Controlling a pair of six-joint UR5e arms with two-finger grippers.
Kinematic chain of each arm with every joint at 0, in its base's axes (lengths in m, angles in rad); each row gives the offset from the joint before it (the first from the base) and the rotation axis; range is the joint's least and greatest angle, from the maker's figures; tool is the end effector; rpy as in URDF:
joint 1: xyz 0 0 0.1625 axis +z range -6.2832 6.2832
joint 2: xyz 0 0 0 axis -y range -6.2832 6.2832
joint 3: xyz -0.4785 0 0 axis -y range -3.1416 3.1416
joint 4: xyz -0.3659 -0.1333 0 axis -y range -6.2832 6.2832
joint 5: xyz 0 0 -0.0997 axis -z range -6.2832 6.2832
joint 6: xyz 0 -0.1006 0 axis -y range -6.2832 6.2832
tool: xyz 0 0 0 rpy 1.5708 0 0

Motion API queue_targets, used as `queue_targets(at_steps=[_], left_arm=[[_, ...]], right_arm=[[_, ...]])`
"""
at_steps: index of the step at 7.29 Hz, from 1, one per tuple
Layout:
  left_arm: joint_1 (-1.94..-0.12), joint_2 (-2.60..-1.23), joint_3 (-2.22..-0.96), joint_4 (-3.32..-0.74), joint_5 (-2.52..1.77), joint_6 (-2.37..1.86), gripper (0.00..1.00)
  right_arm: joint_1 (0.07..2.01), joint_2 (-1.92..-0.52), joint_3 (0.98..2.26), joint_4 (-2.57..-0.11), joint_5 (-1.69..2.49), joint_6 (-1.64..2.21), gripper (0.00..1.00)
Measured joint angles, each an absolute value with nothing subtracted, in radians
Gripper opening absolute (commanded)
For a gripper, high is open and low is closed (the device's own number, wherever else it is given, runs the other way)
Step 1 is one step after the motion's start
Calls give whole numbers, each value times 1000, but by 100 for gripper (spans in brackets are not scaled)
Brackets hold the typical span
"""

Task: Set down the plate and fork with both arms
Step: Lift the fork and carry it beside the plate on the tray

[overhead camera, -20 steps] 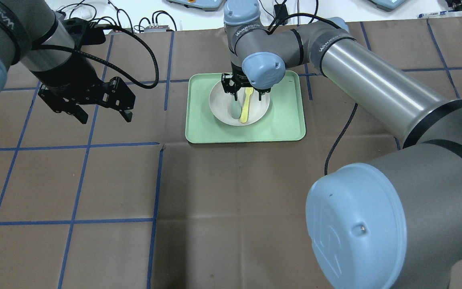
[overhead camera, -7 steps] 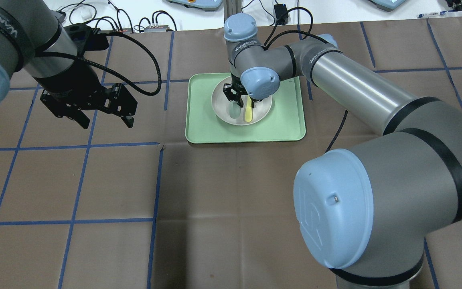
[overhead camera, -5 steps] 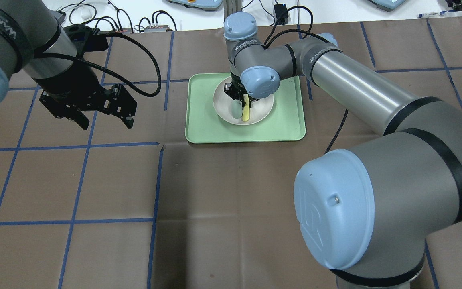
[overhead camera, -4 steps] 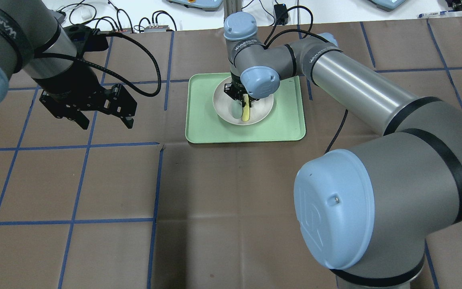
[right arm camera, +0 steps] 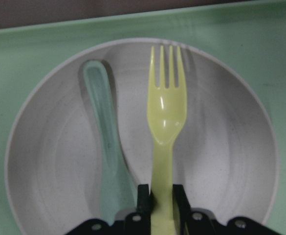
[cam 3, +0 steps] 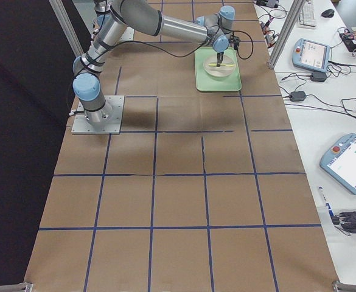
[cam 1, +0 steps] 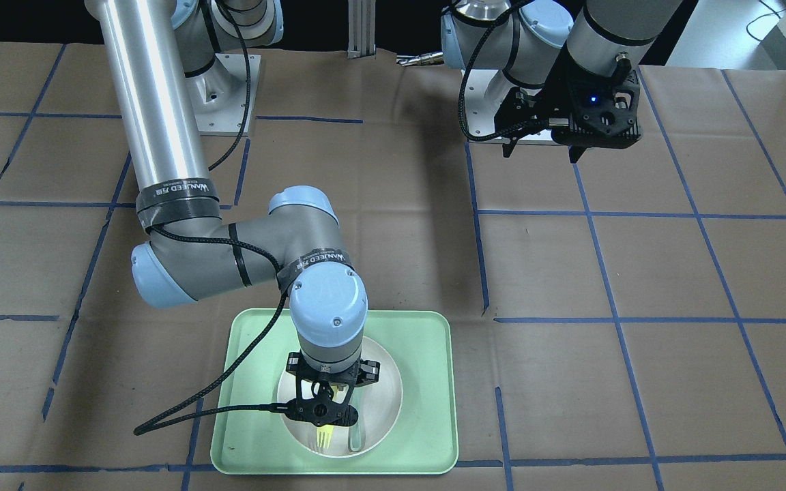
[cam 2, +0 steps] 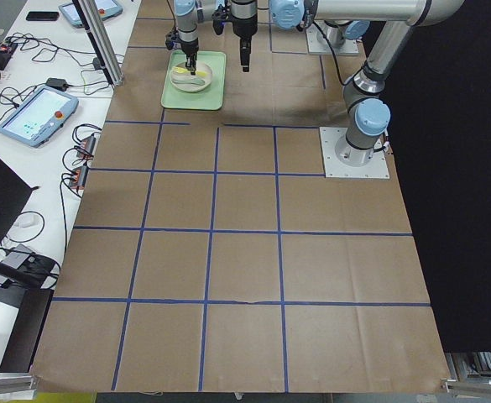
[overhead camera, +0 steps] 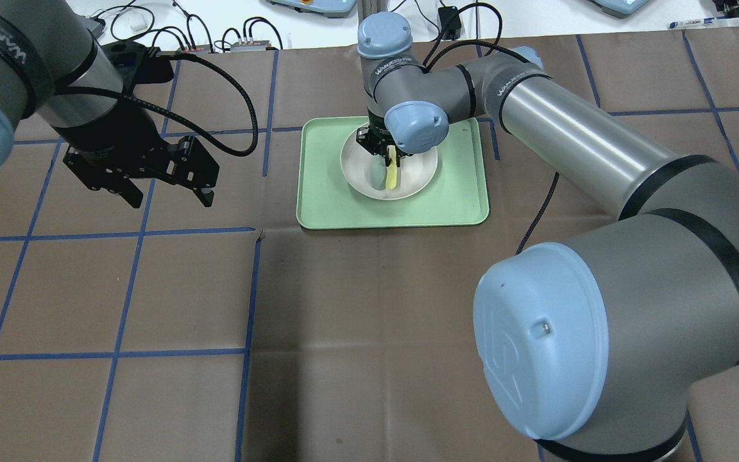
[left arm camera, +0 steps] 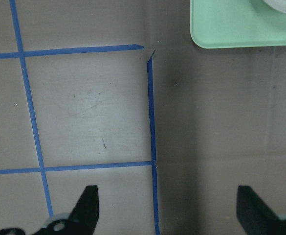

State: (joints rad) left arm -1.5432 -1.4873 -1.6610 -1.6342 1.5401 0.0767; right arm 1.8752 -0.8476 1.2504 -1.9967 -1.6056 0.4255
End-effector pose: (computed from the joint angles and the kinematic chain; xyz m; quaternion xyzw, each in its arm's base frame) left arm -0.1248 -0.4220 0.5296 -0.0240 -0.9990 -0.0342 0.0171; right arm 0.3502 -0.6816 0.2796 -0.0607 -0.9979 0.0170 0.0121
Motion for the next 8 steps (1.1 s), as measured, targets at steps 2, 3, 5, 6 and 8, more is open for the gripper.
queue_targets(at_steps=[2,3,5,6,8], left_arm=[[-1543,-1487,-1661,-1635,1540,77,100],[-1543,-1486,-1661,-1636,1540,77,100],[-1543,-1486,-1662,-1637,1540,77,100],[-1542,-1486,-1663,-1638,1540,78,100],[-1541,-1484,-1663,-1642,1542,78,100]], right_arm=[[1871,-915,1255,-1933,-1605,420,4],[1863,-943,1265,-1906,-1608,403,3],[1820,-987,1307,-1875,-1621,314,2],[1779,-1009,1350,-1877,-1621,258,2],[1711,-1029,1447,-1945,-1609,195,3]])
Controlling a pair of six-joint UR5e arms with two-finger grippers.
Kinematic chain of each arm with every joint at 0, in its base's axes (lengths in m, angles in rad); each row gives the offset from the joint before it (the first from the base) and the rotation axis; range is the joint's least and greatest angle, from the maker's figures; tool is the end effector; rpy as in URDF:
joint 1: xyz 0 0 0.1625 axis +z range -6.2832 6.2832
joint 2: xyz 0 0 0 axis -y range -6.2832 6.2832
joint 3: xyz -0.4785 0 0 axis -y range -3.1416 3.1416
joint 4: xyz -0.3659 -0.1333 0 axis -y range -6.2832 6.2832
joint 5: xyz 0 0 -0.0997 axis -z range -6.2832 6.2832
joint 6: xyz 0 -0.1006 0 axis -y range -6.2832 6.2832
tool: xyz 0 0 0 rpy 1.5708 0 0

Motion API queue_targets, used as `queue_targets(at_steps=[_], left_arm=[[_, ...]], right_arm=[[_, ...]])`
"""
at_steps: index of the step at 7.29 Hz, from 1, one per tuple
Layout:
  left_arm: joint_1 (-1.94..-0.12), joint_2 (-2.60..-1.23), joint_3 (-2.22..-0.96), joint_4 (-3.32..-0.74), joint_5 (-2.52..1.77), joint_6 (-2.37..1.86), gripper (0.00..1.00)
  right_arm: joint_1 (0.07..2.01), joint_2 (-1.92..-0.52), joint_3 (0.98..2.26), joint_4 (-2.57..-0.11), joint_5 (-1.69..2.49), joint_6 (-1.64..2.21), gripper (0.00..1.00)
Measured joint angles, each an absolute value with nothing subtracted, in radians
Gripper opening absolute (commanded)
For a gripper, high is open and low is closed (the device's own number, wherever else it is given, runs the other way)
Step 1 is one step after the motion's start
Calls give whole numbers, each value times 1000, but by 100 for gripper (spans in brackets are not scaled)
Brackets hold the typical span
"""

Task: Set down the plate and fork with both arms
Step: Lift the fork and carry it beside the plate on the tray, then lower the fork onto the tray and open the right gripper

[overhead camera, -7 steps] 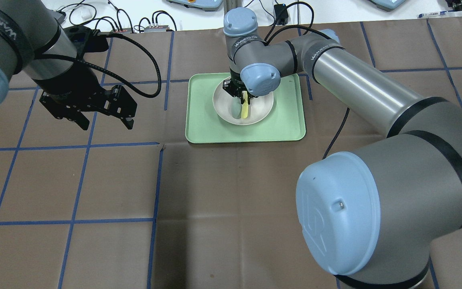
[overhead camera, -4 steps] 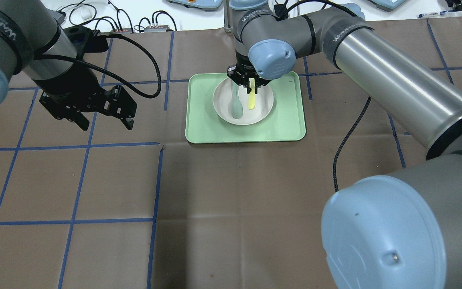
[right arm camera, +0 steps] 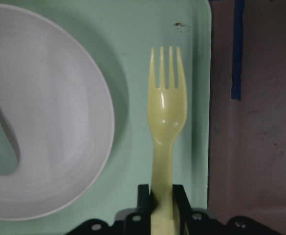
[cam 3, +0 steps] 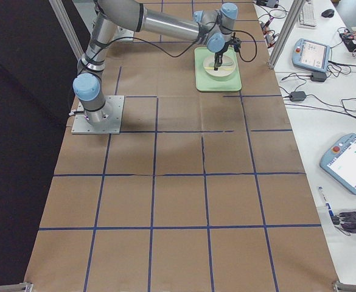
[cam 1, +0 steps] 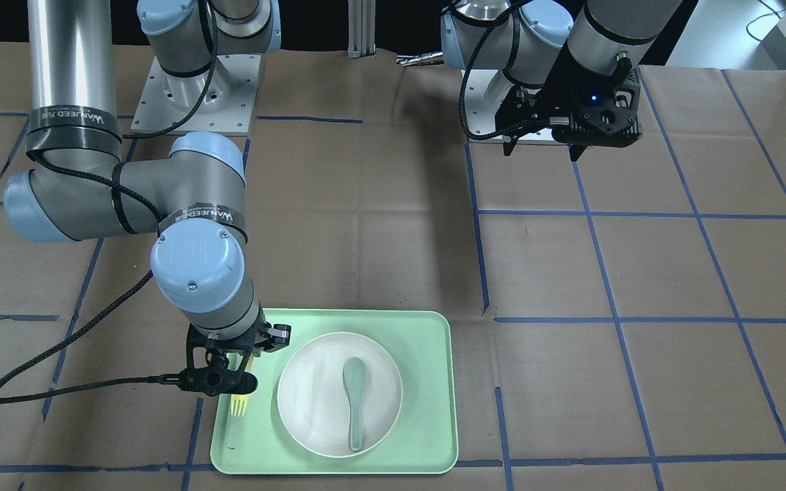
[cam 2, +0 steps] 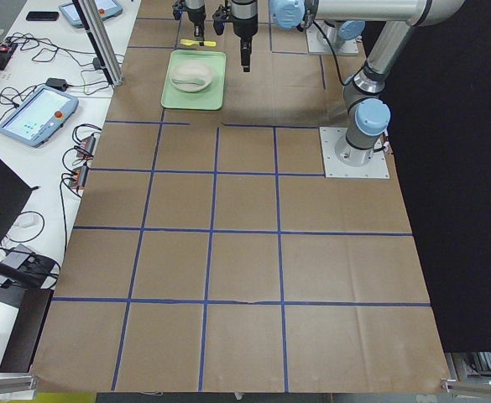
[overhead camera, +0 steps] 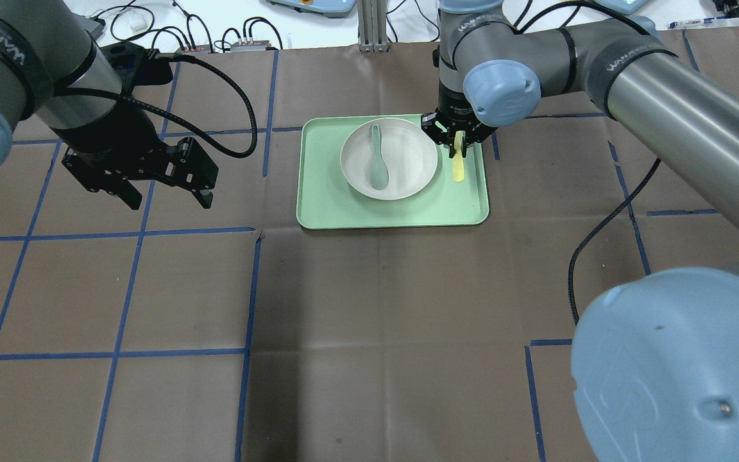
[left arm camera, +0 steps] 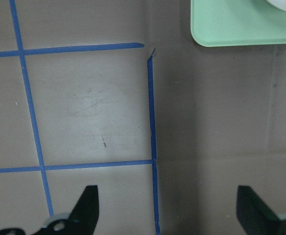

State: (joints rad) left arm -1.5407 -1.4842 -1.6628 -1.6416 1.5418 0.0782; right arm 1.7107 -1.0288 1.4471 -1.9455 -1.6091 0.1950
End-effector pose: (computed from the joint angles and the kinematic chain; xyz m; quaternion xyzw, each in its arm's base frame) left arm -0.1236 -0.4202 0.5294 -0.0235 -0.9989 -0.0373 0.0165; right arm 0.2225 -0.6517 0.3190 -0.0271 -0.9992 -0.0183 0.0225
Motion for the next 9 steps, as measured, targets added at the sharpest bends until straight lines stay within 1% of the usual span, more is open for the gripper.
queue_targets(at_steps=[2,4,5,6,7,8,9], left_arm=[[-1541,-1484,-1663,-1641,1560,78,100],[-1542,-1485,-1664,-1635,1579,77,100],[-1542,-1485,-1666,-1634,1581,77,100],[-1542,-1485,-1669,-1633,1581,77,100],[-1542,-1485,-1671,-1632,1581,77,100],[-1542,-1485,-1671,-1632,1581,77,100],[-1542,-1485,-1672,-1631,1581,77,100]], right_arm=[[1697,-992,1510,-2077,-1603,187,3],[1699,-969,1521,-2121,-1602,192,4],[1699,-962,1521,-2127,-1603,193,8],[1700,-951,1520,-2140,-1603,193,33],[1701,-940,1520,-2162,-1603,193,92],[1701,-936,1520,-2173,-1604,193,100],[1699,-938,1518,-2178,-1606,192,100]])
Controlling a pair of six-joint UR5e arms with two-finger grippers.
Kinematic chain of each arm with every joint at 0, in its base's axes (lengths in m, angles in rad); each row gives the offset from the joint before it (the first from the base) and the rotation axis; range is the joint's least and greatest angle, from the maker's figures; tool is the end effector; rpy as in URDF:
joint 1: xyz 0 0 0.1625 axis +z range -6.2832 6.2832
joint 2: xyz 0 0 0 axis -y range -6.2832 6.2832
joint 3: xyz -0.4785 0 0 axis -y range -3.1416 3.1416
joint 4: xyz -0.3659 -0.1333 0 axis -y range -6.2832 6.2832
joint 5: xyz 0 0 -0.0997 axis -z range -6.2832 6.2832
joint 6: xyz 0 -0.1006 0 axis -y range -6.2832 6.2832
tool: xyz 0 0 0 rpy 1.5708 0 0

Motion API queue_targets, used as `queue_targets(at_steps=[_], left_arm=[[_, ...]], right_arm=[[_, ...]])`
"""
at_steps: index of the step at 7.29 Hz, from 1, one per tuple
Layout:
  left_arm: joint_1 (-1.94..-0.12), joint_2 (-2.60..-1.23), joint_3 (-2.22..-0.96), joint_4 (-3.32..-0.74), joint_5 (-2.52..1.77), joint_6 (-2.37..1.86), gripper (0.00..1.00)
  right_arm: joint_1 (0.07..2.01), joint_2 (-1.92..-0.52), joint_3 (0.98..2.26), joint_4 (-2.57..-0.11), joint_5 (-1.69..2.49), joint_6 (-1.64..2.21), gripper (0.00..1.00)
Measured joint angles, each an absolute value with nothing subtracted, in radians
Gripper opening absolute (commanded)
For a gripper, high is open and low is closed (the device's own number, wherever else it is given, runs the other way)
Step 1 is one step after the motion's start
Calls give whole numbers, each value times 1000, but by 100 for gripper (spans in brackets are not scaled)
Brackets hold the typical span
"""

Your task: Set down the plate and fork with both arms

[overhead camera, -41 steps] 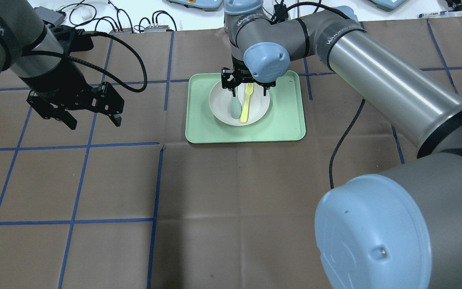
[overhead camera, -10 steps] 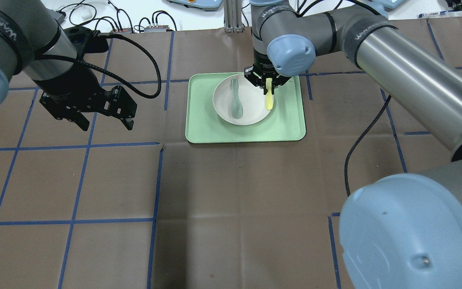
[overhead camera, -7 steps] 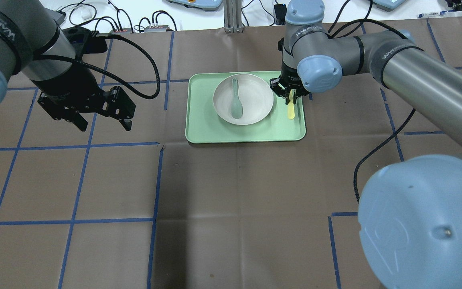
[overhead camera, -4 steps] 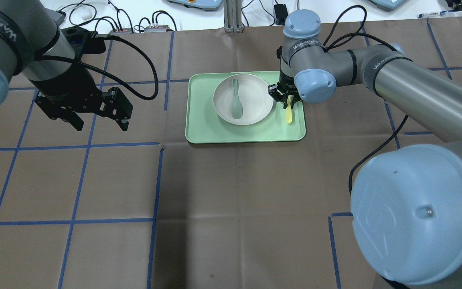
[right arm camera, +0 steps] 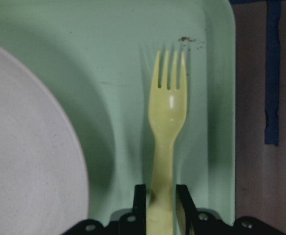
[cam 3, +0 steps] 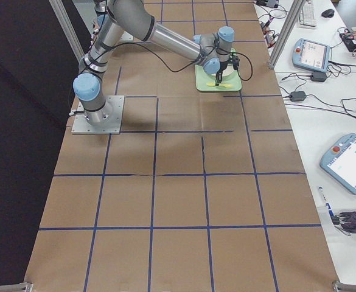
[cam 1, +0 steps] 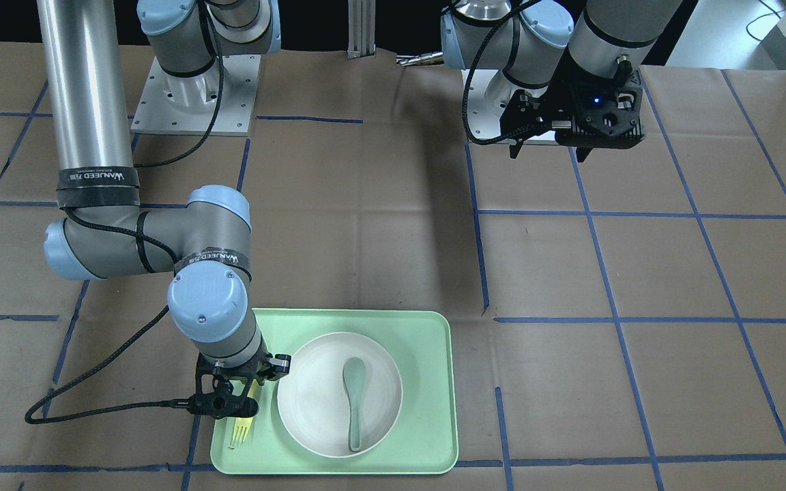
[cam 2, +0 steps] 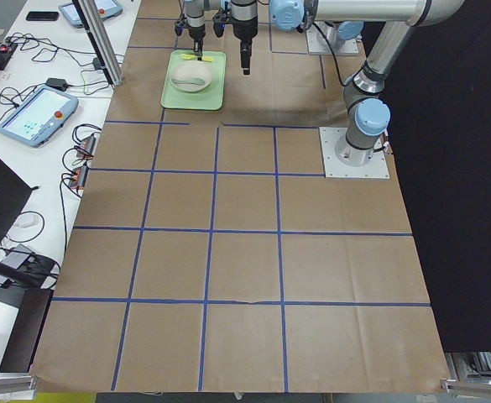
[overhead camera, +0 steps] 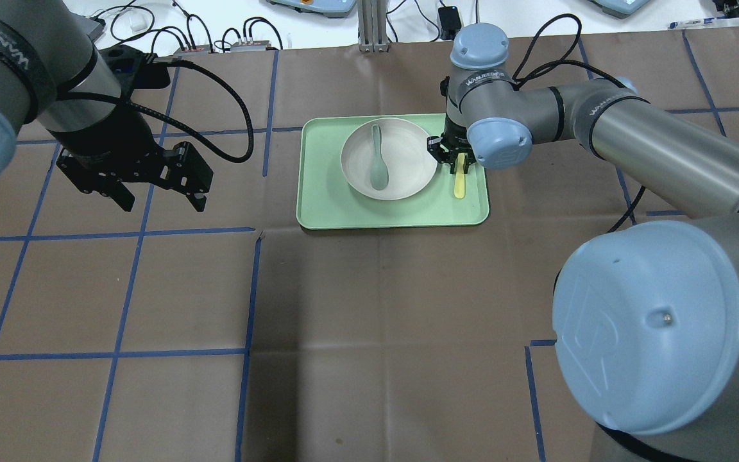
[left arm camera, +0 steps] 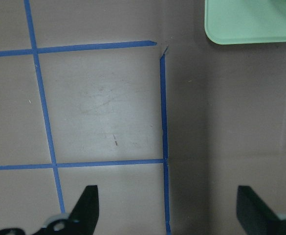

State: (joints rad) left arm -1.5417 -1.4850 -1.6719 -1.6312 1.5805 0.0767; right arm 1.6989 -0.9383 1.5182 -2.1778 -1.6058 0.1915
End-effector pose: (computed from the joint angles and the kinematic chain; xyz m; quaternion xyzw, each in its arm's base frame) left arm -0.1201 -0.4203 0.5258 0.0240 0.9990 0.0380 0.0028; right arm 0.2170 -0.6691 0.2501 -0.0319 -0.9992 0.0162 0.0151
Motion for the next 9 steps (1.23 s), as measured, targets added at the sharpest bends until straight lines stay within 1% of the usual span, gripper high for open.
queue_targets(at_steps=[2,4,7,9], left_arm=[[-1542,-1485,-1672,-1631,1579,77,100],[-1542,-1485,-1672,-1631,1579,77,100],[-1542,-1485,-1673,-1632,1577,77,100],[-1542,-1485,-1673,-1632,1576,77,100]], right_arm=[[1690,-957,1516,-2173,-1607,185,100],[1685,-1032,1525,-2115,-1608,162,100],[1640,-1237,1538,-1864,-1610,45,100],[1600,-1386,1575,-1716,-1610,-4,100]])
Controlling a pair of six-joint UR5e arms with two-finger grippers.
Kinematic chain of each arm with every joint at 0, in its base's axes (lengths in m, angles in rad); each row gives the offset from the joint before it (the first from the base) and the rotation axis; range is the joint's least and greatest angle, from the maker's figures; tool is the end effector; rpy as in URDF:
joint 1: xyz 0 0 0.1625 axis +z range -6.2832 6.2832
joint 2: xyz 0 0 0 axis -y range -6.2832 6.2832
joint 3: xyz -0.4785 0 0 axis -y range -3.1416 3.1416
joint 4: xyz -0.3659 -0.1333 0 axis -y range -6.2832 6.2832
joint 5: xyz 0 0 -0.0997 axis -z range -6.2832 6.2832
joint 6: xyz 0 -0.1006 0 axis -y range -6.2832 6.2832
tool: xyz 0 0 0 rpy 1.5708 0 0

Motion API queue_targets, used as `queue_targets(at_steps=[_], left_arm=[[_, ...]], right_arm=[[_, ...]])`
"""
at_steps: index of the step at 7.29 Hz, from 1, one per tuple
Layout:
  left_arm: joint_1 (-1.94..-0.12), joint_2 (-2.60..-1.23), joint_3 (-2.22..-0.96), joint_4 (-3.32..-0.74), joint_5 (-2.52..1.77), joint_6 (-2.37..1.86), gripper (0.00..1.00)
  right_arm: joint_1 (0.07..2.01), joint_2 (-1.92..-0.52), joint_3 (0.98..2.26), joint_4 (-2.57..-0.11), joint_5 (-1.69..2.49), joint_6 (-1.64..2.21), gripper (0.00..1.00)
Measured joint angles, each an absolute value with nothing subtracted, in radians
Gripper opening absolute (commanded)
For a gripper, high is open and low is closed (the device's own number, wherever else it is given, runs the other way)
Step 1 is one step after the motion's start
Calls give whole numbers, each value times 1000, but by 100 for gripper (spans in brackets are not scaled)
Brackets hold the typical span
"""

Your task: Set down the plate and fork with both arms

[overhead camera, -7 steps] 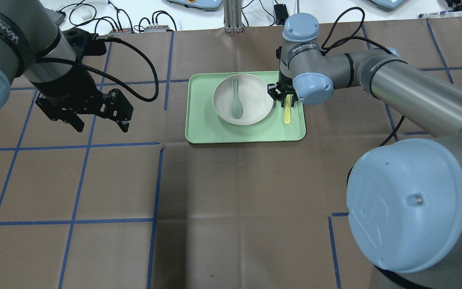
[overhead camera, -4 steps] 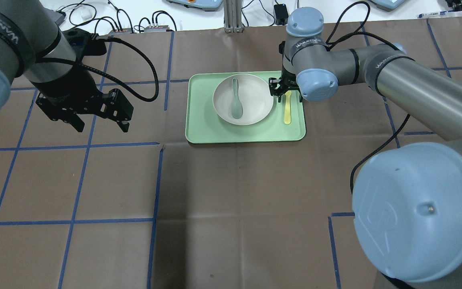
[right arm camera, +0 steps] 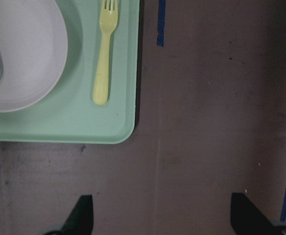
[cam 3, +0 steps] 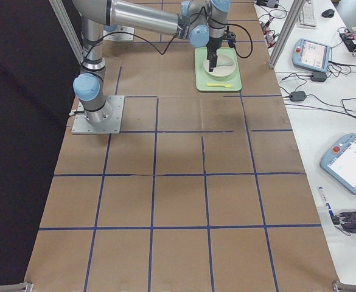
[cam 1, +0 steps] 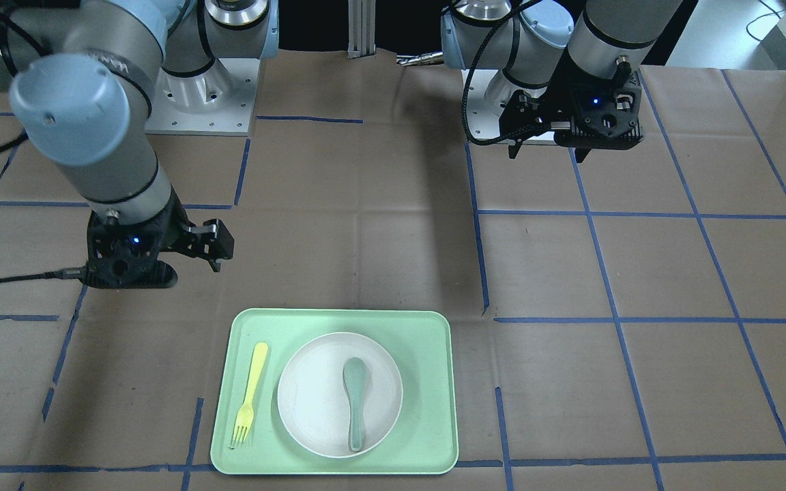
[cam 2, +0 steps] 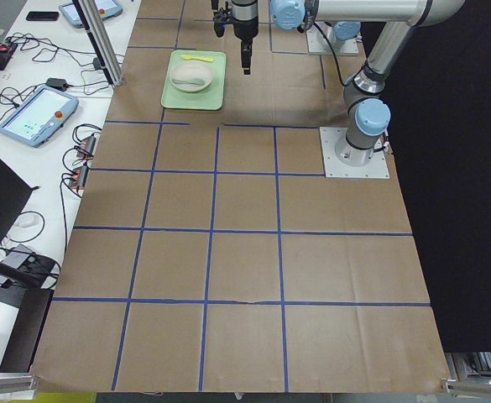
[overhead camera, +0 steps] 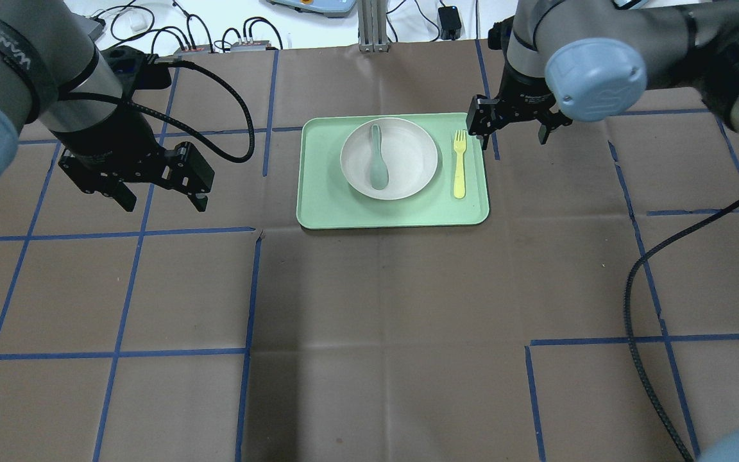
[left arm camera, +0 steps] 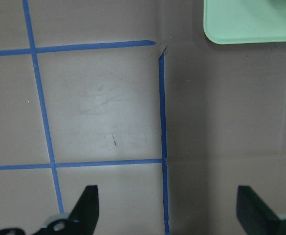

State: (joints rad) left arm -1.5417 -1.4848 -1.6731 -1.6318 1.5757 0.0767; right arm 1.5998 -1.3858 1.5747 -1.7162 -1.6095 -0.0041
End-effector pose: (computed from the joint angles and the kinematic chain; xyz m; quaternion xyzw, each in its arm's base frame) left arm -0.1206 -0.4201 0.5253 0.0239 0.9990 0.0387 0.0004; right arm 0.1451 -0.5387 0.4594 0.0170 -0.9994 -0.0215 0.0196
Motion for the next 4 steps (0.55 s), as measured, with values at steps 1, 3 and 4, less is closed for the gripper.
queue_targets(at_steps=[1,3,4], left_arm=[[-1542,-1485,-1673,-1631,1575,77,100],[-1542,-1485,-1672,-1631,1575,77,100],[-1542,-1485,-1672,-1631,1575,77,100]], right_arm=[[1590,-1460,1613,-1675,-1610,-11,100],[1586,-1609,1689,-1635,-1614,-10,100],[1588,-1654,1703,-1607,-1613,-5,100]])
